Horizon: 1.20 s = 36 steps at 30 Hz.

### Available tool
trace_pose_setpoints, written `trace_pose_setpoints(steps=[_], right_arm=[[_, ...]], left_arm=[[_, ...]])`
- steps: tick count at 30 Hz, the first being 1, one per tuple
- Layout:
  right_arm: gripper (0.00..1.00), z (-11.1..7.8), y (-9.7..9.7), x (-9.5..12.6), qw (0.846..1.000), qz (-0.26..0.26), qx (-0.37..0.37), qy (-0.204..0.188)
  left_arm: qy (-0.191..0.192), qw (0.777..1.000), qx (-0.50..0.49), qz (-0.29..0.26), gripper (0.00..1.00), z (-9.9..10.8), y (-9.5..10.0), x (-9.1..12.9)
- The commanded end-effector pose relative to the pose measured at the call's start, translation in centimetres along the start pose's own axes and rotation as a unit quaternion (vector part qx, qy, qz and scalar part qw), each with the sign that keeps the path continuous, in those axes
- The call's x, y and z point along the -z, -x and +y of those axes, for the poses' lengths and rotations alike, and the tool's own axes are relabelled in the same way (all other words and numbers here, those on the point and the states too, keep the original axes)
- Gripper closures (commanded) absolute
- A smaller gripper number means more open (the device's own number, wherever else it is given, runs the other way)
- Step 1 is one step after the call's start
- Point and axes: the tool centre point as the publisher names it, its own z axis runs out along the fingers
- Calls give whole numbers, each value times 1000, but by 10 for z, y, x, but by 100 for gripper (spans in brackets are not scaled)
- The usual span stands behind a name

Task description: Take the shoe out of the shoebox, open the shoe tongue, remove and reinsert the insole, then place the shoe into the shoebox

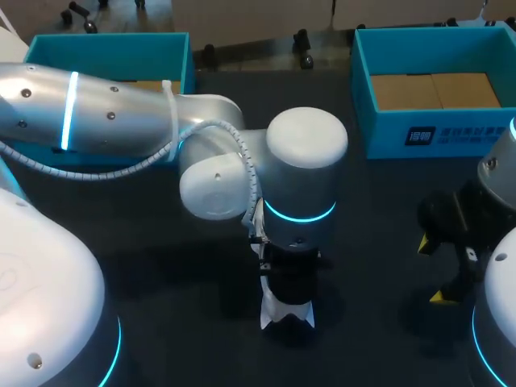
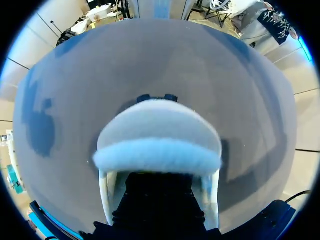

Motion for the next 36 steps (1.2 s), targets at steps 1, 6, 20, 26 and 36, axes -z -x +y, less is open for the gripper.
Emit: trace_pose_setpoints(steps=[1,6,20,26,36], right_arm=[[0,-1,-1,-1,1000,-1,0,0],[0,-1,-1,-1,1000,-1,0,0],[0,-1,-1,-1,1000,-1,0,0],[0,-1,-1,-1,1000,-1,0,0],[0,-1,-1,-1,1000,-1,0,0]], left_arm=[[6,1000,3,6,100,11,6,-10],[-10,1000,-10,-10,100,10,-2,11],[30,999,1,-26,100,13,-10,49],[50,998,11,-25,89,15,-7,48],[60,998,28,-15,78,27,-3,45]])
